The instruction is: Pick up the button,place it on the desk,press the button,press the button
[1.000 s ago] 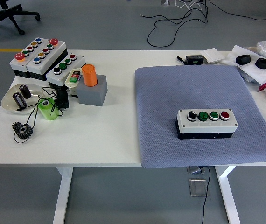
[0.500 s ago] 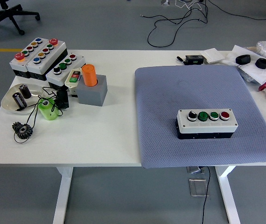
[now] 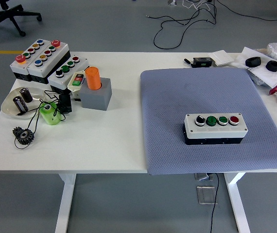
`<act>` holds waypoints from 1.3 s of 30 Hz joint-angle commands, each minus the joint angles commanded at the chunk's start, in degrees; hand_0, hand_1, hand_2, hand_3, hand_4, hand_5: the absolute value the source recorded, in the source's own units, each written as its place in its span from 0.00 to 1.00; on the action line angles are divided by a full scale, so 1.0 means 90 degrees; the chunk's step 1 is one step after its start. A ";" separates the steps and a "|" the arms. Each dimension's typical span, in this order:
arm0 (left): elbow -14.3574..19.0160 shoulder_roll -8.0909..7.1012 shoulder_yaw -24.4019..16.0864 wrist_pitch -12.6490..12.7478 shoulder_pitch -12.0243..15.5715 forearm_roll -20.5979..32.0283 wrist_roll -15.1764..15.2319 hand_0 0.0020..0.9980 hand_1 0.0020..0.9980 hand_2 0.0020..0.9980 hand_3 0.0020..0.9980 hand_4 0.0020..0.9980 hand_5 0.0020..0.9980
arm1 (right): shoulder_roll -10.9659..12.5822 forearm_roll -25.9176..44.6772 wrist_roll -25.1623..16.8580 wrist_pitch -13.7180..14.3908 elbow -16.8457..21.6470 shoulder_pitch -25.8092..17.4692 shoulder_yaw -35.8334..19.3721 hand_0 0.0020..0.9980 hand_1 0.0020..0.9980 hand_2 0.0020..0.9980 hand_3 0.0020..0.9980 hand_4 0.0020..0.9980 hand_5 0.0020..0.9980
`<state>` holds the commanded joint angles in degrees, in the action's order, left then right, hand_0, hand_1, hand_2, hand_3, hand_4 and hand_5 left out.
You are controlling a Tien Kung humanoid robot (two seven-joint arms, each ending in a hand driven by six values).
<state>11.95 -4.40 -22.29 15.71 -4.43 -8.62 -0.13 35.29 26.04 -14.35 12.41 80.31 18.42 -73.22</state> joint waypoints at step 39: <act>-0.0015 -0.0064 0.0165 0.0030 -0.0103 -0.0019 0.0004 0.65 0.67 0.66 0.59 0.33 1.00 | -0.0071 -0.0020 0.0061 -0.0052 0.0084 -0.0025 -0.0024 0.61 0.62 0.68 0.66 0.59 0.36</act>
<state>11.82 -4.97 -20.80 15.98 -5.36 -8.79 -0.10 34.65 25.86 -13.80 11.94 81.07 18.19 -73.43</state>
